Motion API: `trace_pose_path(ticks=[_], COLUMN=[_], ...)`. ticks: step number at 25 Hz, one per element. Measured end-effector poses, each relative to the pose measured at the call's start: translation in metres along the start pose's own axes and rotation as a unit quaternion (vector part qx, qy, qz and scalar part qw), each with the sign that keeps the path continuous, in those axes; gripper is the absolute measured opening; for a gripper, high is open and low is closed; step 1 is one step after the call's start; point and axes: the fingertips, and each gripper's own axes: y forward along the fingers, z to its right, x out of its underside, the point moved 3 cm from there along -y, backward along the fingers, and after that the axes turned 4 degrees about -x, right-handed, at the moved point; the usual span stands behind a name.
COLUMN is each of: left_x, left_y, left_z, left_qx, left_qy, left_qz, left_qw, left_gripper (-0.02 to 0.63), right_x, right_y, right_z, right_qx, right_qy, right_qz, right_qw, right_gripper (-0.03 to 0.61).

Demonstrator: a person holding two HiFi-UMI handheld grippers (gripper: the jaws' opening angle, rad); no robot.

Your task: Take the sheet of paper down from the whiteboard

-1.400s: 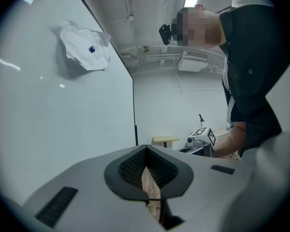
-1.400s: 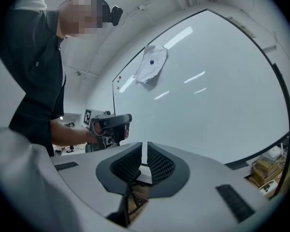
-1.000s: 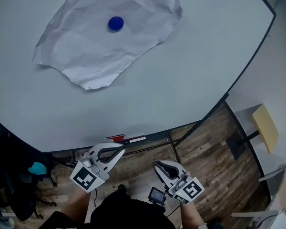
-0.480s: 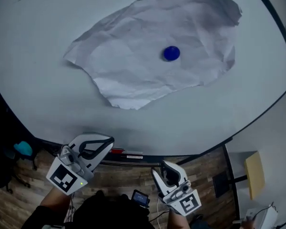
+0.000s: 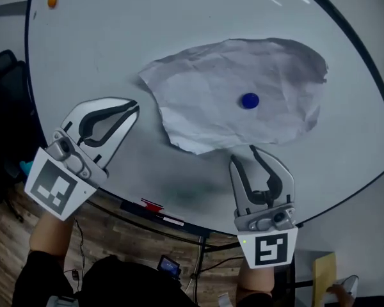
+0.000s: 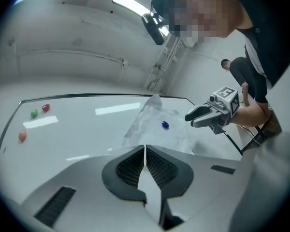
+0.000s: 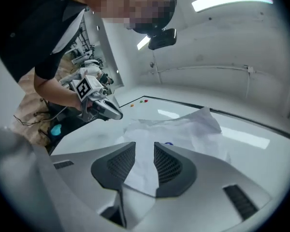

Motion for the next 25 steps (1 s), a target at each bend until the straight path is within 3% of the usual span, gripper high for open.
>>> trace_pose_path(ticks=[4, 12, 16, 20, 25], left_x=[-0.025, -0.033, -0.038, -0.033, -0.019], left_y=[0.011, 0.027, 0.034, 0.04, 0.042], left_z=[-0.019, -0.032, -0.033, -0.033, -0.036], left_qx=[-0.018, -0.031, -0.039, -0.041, -0.038], left_qy=[0.008, 0.008, -0.019, -0.016, -0.008], left_qz=[0.02, 0.009, 0.003, -0.011, -0.003], left_qw=[0.9996, 0.9995, 0.999, 0.999, 0.9993], left_gripper=[0.012, 0.09, 0.092, 0.092, 0.092], right_x=[-0.018, -0.019, -0.005, -0.002, 0.0], right_y=[0.023, 0.053, 0.064, 0.065, 0.064], right_z=[0.032, 0.057, 0.057, 0.055, 0.055], right_qx=[0.007, 0.024, 0.023, 0.024, 0.039], right_qy=[-0.009, -0.027, -0.035, -0.024, -0.045], right_qz=[-0.015, -0.072, -0.111, -0.111, -0.123], right_qw=[1.0, 0.997, 0.993, 0.993, 0.991], right_gripper=[0.112, 0.144, 0.152, 0.155, 0.155])
